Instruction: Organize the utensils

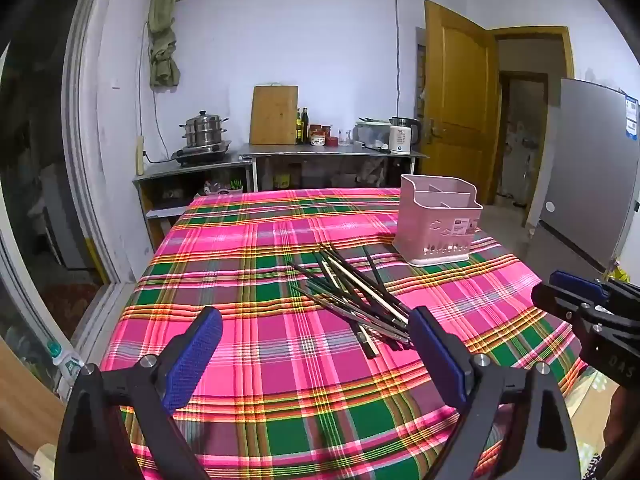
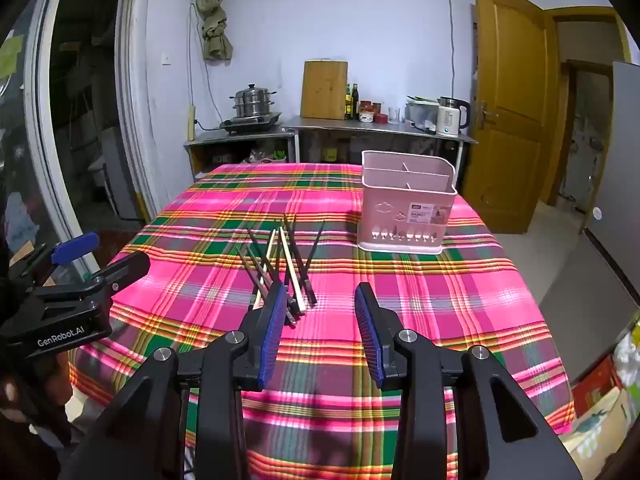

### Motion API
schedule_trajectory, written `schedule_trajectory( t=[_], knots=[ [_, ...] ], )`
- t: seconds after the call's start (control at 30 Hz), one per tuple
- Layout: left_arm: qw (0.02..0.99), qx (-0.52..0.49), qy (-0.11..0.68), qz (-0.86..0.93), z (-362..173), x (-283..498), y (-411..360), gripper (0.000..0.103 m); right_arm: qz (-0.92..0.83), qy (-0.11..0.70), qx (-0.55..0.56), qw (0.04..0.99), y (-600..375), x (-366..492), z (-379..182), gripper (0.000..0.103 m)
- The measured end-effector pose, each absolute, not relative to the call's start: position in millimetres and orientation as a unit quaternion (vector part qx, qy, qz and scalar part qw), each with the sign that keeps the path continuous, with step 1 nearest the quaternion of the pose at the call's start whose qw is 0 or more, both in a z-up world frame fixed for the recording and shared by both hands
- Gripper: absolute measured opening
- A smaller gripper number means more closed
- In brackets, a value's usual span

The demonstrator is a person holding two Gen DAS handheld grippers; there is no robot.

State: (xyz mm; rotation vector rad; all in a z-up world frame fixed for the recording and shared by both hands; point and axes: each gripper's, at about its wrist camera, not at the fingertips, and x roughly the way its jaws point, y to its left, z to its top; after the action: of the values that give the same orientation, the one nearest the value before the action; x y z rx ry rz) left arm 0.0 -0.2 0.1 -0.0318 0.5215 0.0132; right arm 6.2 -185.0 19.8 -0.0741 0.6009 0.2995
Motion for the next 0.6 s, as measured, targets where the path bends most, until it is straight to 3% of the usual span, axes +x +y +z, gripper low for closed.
schedule_trajectory(
  t=[0.6],
  knots=[
    [0.965, -0.024, 0.26, 0.004, -0.1, 0.0, -1.1, 0.094, 0.147, 0.296, -0.039, 0.943, -182.6, 7.2, 18.0, 0.037]
  ],
)
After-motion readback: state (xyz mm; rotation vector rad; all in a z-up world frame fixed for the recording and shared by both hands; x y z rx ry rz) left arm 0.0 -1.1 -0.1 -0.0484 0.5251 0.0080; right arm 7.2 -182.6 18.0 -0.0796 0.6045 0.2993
